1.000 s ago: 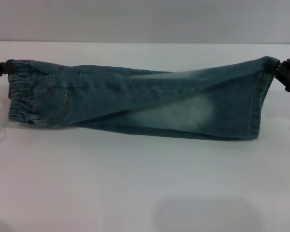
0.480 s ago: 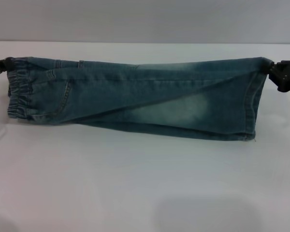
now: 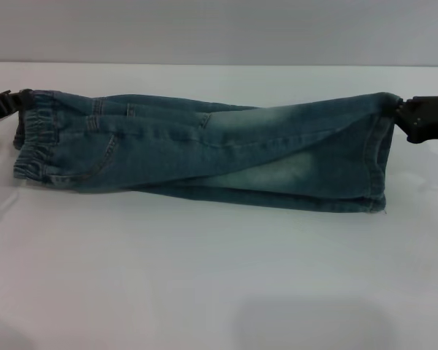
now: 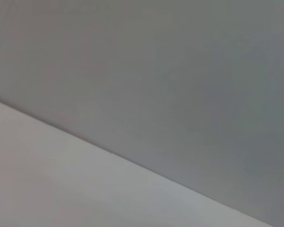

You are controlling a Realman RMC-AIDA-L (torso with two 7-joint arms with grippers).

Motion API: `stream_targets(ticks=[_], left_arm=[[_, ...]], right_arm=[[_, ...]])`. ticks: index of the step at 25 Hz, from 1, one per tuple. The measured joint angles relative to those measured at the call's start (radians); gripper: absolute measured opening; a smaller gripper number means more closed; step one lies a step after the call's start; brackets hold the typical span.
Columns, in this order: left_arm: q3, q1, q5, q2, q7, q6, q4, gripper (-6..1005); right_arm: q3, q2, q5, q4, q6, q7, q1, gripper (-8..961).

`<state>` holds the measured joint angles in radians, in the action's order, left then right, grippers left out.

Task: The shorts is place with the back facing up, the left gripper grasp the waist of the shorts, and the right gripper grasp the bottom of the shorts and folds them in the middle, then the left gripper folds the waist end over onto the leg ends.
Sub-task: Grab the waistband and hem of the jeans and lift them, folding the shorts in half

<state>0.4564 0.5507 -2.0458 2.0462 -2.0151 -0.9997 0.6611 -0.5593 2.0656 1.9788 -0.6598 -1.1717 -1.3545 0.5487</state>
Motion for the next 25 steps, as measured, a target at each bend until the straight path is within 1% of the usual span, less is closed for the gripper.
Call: stream_targets(ticks=[5, 9, 16, 25], left_arm=[[0.001, 0.014, 0.001, 0.006, 0.019, 0.021, -0.005, 35], [0.002, 0.021, 0.003, 0.006, 0.024, 0.031, -0.015, 35], [0.014, 0.055, 0.004, 0.005, 0.057, 0.073, -0.048, 35], [0.016, 0.063, 0.004, 0.007, 0.083, 0.091, -0.064, 35]], right_arm=[[-0.001, 0.001, -0.001, 0.012, 0.039, 0.006, 0.003, -1], [-0.002, 0.002, -0.002, 0.031, 0.076, 0.008, 0.011, -1], [-0.002, 0.002, -0.004, 0.088, 0.132, 0.055, 0.039, 0], [-0.002, 0.006, -0.005, 0.103, 0.166, 0.058, 0.057, 0]])
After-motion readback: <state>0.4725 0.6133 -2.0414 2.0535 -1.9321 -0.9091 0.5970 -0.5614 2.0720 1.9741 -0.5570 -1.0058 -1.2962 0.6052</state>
